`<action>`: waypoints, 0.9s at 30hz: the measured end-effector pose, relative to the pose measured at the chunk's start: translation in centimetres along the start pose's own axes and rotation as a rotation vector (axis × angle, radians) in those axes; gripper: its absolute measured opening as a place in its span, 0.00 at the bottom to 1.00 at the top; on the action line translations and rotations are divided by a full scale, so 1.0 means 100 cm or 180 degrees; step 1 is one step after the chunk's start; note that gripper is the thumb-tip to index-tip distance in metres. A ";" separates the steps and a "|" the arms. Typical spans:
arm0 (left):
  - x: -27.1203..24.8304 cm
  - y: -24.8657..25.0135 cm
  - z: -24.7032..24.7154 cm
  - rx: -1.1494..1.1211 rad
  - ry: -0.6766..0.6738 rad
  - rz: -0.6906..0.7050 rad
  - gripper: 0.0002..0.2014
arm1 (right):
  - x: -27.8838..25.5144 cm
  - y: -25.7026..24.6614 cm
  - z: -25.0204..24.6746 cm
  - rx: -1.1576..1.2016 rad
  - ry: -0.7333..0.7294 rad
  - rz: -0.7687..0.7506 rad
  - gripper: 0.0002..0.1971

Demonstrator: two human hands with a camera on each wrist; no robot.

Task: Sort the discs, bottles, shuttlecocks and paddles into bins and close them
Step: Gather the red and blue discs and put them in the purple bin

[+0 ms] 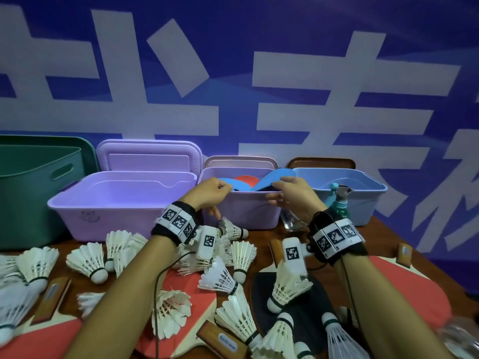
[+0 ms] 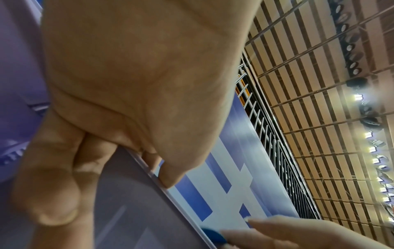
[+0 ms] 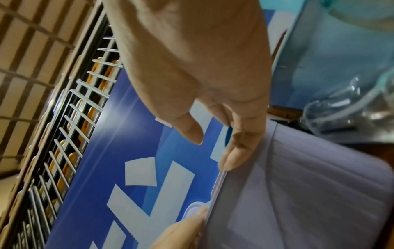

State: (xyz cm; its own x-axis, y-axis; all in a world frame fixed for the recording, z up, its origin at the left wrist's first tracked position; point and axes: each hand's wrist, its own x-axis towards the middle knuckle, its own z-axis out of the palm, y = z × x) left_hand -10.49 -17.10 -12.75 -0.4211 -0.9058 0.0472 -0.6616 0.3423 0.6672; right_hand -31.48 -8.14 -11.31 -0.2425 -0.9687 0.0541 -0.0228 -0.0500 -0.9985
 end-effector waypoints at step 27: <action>-0.018 0.011 -0.050 0.0275 0.0376 0.0318 0.13 | -0.010 -0.031 0.047 -0.2836 -0.0158 -0.0029 0.24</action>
State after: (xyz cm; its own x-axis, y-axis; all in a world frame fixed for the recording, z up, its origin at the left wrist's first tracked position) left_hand -7.37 -16.31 -8.37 -0.4150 -0.8874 0.2005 -0.6730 0.4478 0.5888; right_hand -26.62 -8.12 -8.31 -0.1969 -0.9796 0.0409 -0.7749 0.1300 -0.6185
